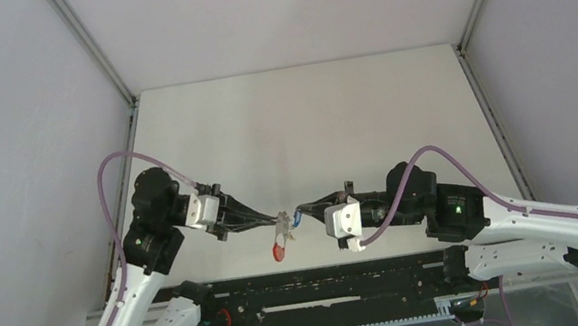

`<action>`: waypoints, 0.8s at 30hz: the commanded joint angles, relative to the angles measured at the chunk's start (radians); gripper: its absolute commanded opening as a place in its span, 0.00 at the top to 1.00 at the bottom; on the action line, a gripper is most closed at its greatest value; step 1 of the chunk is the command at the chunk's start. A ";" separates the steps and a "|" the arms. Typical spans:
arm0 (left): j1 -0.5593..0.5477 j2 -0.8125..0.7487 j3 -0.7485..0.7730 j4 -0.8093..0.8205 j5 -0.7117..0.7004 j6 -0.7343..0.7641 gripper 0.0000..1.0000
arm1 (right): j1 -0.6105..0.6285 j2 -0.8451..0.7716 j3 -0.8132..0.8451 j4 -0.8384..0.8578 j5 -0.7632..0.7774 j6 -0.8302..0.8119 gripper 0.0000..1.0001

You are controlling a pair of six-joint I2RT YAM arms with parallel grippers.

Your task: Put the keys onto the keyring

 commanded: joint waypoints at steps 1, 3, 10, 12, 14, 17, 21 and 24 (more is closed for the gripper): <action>-0.006 0.037 0.103 0.015 0.073 0.157 1.00 | 0.016 -0.003 0.044 0.005 0.015 -0.081 1.00; -0.005 0.059 0.122 0.013 0.086 0.170 1.00 | 0.034 -0.008 0.044 0.013 0.035 -0.104 1.00; -0.021 0.105 0.145 0.033 0.120 0.152 1.00 | 0.066 0.009 0.038 0.092 0.121 -0.165 1.00; -0.023 0.120 0.161 0.033 0.110 0.142 1.00 | 0.074 0.016 0.037 0.113 0.118 -0.176 1.00; -0.023 0.135 0.183 0.033 0.098 0.122 1.00 | 0.082 0.025 0.037 0.121 0.130 -0.187 1.00; -0.023 0.160 0.209 0.030 0.086 0.070 1.00 | 0.097 0.028 0.037 0.148 0.150 -0.206 1.00; -0.023 0.163 0.223 0.001 0.081 0.055 1.00 | 0.101 0.013 0.036 0.153 0.180 -0.215 1.00; -0.029 0.160 0.228 0.001 0.077 0.048 1.00 | 0.108 0.007 0.029 0.180 0.201 -0.228 1.00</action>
